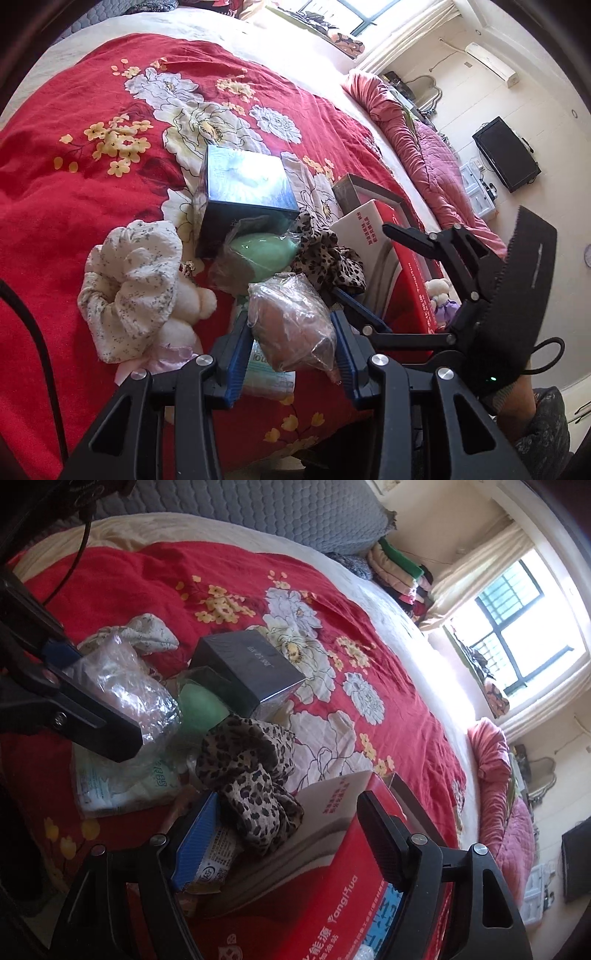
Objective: Organize soft objects
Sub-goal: 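Close the left gripper on the plastic bag while the right gripper grasps the leopard-print cloth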
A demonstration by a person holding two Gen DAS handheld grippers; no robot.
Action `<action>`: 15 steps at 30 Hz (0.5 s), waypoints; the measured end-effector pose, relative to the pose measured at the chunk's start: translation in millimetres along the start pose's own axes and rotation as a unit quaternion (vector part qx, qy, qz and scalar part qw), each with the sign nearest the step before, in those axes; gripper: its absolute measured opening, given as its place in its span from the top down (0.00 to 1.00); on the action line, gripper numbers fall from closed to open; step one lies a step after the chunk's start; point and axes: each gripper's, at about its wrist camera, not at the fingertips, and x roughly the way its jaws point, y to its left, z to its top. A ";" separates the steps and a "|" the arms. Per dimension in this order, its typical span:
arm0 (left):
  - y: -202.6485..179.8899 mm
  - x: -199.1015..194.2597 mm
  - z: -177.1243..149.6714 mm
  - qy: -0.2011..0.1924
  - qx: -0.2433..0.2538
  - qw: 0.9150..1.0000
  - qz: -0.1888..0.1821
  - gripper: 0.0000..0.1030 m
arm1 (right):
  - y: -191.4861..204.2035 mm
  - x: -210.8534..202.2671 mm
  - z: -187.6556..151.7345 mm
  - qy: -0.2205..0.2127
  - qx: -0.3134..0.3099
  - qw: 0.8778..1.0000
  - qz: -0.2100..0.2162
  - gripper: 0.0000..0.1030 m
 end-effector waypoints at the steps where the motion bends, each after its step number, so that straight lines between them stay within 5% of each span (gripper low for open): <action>1: 1.2 -1.5 0.8 -0.004 0.000 1.000 0.003 0.59 | 2.9 4.3 2.1 0.004 -0.006 1.000 0.004 0.34; 10: 1.1 -7.2 -0.8 -0.013 0.018 1.000 0.015 0.59 | 0.5 20.9 14.1 0.017 0.055 0.997 0.041 0.86; 15: -0.3 -8.2 -2.0 -0.016 0.021 1.000 0.016 0.59 | -29.0 4.8 1.7 -0.029 0.184 0.979 0.084 0.91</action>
